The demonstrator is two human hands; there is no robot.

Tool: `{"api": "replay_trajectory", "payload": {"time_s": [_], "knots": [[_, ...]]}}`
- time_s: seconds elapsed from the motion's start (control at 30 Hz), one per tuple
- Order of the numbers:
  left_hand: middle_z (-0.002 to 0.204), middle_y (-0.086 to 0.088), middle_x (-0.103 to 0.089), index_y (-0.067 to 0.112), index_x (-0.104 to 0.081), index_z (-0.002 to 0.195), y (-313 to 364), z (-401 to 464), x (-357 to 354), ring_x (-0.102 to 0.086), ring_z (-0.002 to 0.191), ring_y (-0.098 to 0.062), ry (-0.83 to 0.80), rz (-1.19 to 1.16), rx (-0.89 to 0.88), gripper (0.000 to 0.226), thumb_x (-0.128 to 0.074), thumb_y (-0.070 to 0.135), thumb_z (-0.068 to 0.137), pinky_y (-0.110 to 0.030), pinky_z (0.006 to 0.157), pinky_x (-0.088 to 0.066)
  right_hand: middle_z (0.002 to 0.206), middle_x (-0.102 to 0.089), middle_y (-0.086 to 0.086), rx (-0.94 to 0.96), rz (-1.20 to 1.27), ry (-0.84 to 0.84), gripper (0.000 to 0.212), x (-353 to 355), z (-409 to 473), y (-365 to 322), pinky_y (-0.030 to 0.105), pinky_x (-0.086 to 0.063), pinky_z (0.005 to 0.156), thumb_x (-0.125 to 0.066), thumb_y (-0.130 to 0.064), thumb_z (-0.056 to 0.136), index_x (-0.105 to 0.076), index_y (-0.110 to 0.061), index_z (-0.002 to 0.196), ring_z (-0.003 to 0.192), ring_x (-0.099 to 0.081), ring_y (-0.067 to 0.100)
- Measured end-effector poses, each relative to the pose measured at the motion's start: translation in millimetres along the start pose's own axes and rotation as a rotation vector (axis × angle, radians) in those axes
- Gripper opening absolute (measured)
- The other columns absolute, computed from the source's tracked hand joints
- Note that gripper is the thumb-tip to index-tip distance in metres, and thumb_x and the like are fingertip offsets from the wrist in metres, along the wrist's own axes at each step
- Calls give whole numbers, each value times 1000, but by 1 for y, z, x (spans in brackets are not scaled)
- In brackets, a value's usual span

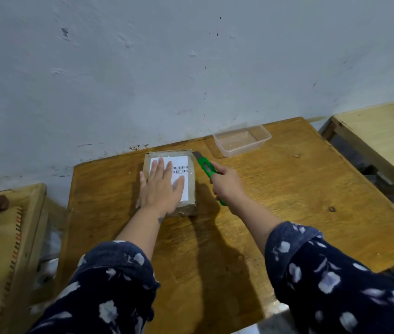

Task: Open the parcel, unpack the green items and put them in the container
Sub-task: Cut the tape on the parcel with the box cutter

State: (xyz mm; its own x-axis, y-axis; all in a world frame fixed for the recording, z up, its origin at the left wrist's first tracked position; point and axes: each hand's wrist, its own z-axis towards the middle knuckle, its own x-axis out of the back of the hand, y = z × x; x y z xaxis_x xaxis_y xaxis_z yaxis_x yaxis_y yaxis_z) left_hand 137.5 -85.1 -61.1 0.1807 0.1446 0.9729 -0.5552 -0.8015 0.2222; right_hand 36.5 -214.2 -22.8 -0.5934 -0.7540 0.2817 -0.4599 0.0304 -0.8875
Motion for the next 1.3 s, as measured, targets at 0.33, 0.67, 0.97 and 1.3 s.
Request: {"api": "replay_trajectory", "payload": {"time_s": [0.33, 0.67, 0.97, 1.3], "knots": [[160, -3, 17, 21, 7, 153, 0, 0, -6, 17, 147, -18, -49, 144, -13, 78, -9, 66, 92, -47, 119, 8, 98, -60, 5, -82, 35, -13, 49, -6, 7, 6, 24, -39, 44, -42, -9, 93, -47, -29, 137, 56, -47, 13], [160, -4, 14, 20, 6, 152, 1, 1, -9, 14, 147, -18, -15, 149, -12, 77, -9, 65, 92, -46, 120, 4, 118, -62, 10, -62, -21, -11, 50, -11, 13, 1, 20, -37, 42, -42, -9, 94, -43, -29, 140, 55, -47, 11], [161, -4, 13, 20, 5, 153, 3, -1, -6, 12, 148, -18, -8, 130, -8, 73, -5, 61, 94, -44, 120, 5, 81, -58, -2, -37, 26, -56, 48, 4, -1, 19, 25, -40, 44, -44, -9, 92, -51, -30, 134, 51, -47, 14], [161, -4, 10, 19, 1, 153, 7, -1, -4, 10, 148, -18, -11, 141, 13, 67, -8, 55, 97, -43, 120, 5, 97, -60, 2, 0, -24, -56, 45, 14, -25, 30, 18, -38, 45, -45, -9, 93, -53, -28, 133, 53, -47, 9]]}}
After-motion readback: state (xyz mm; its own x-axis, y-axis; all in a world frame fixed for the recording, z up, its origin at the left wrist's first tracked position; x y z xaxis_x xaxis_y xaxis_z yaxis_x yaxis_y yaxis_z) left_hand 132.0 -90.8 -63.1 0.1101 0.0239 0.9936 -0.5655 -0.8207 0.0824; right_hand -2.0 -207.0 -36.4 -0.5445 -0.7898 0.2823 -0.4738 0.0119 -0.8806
